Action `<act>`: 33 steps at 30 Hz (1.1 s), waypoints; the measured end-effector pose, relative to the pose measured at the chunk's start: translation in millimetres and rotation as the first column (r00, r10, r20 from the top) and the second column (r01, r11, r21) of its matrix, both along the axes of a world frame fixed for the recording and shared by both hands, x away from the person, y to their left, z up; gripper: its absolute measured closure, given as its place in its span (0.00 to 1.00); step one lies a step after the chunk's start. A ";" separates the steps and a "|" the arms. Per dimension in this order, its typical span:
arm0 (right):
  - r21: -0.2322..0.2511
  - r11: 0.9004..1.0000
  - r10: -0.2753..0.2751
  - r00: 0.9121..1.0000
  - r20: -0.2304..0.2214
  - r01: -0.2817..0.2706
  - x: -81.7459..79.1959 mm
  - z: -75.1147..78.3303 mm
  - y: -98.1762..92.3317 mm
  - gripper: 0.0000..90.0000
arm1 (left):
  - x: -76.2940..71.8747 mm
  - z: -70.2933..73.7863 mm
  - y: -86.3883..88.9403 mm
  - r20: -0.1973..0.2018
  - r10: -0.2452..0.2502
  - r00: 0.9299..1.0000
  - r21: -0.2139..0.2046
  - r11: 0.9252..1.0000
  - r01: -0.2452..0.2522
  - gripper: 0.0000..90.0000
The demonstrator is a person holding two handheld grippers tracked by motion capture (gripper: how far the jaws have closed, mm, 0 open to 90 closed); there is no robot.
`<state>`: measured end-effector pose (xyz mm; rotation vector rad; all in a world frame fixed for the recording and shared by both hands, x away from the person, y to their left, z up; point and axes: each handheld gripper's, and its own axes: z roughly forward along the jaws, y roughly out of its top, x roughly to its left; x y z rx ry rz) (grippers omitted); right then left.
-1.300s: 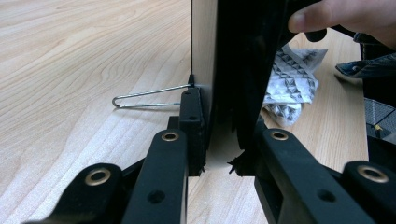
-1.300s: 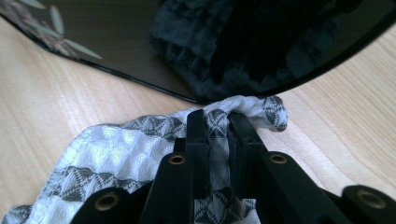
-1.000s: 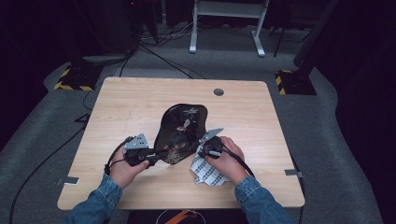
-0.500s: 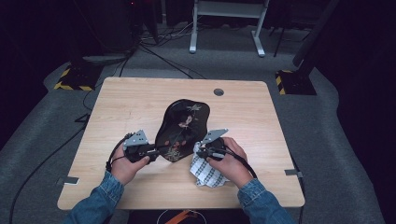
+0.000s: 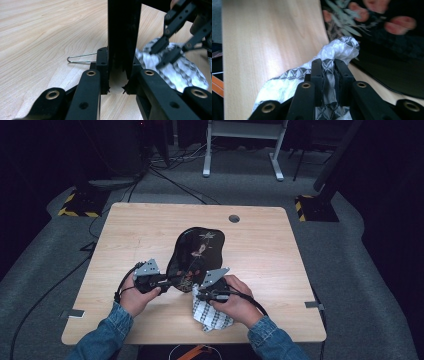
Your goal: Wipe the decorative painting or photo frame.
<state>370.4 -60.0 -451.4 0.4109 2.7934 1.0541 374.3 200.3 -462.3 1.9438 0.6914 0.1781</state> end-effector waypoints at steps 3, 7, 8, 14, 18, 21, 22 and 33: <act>-0.012 1.000 0.002 1.000 0.004 -0.002 -1.1 -3.3 5.3 0.88 | -0.4 -0.3 0.0 -0.003 0.001 1.000 0.000 1.000 -0.001 0.87; -0.023 1.000 0.014 1.000 -0.011 -0.015 -0.3 -12.4 11.6 0.83 | -0.1 -0.6 0.5 -0.008 -0.001 1.000 -0.003 1.000 0.001 0.87; -0.018 1.000 0.008 1.000 -0.015 -0.009 0.0 -13.7 11.9 0.80 | 0.0 -0.8 0.7 -0.011 -0.003 1.000 -0.006 1.000 0.003 0.87; 0.079 0.995 -0.058 0.998 -0.023 0.060 1.3 -10.4 2.8 0.60 | -2.4 1.7 1.3 -0.034 -0.009 0.999 -0.068 0.998 0.006 0.76; 0.152 0.981 -0.118 0.993 -0.016 0.119 5.5 -0.7 -9.9 0.54 | -6.5 4.7 3.0 -0.007 0.014 1.000 -0.088 0.996 -0.014 0.67; 0.196 0.967 -0.163 0.986 -0.017 0.163 10.4 6.5 -19.5 0.52 | -9.2 7.2 5.7 -0.011 0.027 1.000 -0.105 0.994 -0.028 0.64; 0.208 0.961 -0.181 0.983 -0.023 0.182 12.8 9.9 -23.6 0.51 | -10.0 7.8 6.5 -0.008 0.033 0.999 -0.109 0.993 -0.034 0.63; 0.263 0.880 -0.412 0.911 0.003 0.396 48.3 37.9 -66.6 0.49 | -18.2 6.7 11.8 -0.001 0.097 0.995 -0.086 0.992 -0.097 0.56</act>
